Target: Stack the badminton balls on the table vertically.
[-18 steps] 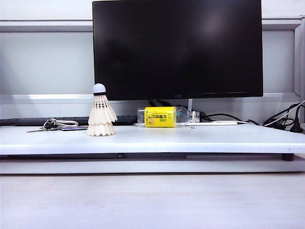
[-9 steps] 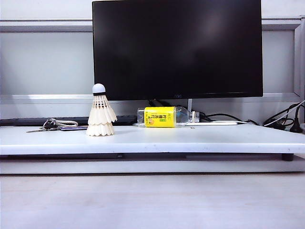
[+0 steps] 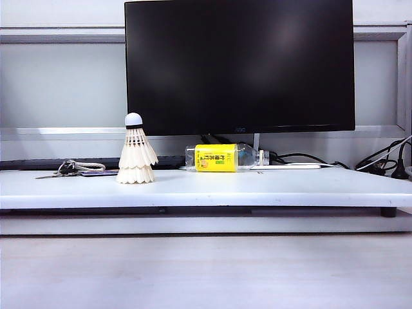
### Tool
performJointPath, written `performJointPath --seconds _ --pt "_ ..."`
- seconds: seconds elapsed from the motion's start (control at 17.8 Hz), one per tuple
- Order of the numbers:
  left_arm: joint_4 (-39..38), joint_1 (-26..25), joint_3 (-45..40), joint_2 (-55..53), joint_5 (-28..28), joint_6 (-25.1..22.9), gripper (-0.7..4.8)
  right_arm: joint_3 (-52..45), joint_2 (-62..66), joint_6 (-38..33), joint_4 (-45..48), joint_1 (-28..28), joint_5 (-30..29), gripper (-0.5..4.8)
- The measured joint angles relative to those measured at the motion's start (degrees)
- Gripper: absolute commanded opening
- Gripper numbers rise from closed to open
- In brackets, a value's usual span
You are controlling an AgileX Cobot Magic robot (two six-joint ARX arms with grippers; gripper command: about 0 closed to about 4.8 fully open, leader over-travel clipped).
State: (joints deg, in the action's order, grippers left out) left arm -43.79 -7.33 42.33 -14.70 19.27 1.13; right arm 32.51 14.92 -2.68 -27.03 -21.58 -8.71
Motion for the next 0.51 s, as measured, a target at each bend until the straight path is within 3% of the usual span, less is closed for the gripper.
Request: performJointPath --seconds 0.11,0.39,0.51 --pt "-0.42 0.00 -3.23 3.26 -0.02 0.72 0.31 -0.22 0.00 -1.03 -0.57 -0.02 -2.29 -0.02" --pt "0.87 -0.02 -7.54 14.43 -0.57 2.43 0.14 -4.07 -1.29 -2.19 0.13 -0.09 -2.75 -0.06" --pt "2.51 0.00 -8.37 14.38 -0.66 2.67 0.15 -7.19 -4.59 -4.07 6.27 -0.13 -1.40 -0.06"
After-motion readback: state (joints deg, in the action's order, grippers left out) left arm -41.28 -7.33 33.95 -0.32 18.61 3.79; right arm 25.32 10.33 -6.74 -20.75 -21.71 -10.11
